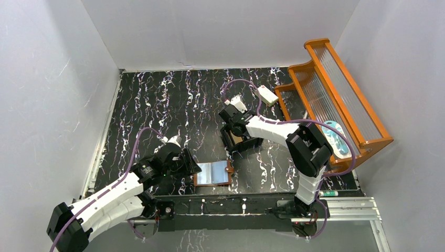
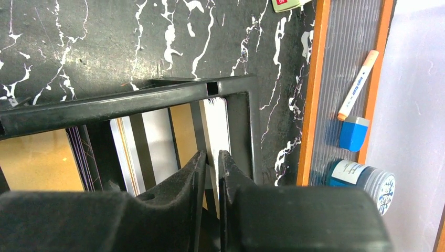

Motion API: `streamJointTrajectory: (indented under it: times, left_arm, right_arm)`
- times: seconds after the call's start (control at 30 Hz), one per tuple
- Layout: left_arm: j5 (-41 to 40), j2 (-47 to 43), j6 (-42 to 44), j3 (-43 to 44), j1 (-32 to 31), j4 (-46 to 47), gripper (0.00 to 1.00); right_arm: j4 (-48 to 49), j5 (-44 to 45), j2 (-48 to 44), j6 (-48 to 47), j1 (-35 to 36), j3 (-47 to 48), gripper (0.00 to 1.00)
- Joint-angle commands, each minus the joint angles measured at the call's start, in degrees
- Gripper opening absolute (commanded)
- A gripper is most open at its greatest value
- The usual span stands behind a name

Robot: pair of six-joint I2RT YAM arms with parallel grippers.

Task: Put the credit cards into the card holder
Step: Pick up the credit card from the storage box.

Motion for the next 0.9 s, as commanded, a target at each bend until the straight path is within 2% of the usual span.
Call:
streamJointTrajectory:
  times: [0.0, 0.5, 0.87]
  left_arm:
    - [0.2, 0.0, -0.2, -0.4, 0.0, 0.2, 0.46]
    - [0.4, -0.1, -0.8, -1.2, 0.0, -0.1, 0.46]
    - [-0.5, 1.4, -1.8, -1.8, 0.0, -1.8, 0.46]
  right_arm:
    - [-0.1, 0.9, -2.9, -0.5, -0.4, 2.9, 0.21]
    - [-3.3, -7.3, -7.8, 2.8, -0.4, 3.5, 0.01]
    - [-6.0, -15.0, -14.5, 7.0, -0.4, 4.5, 0.00]
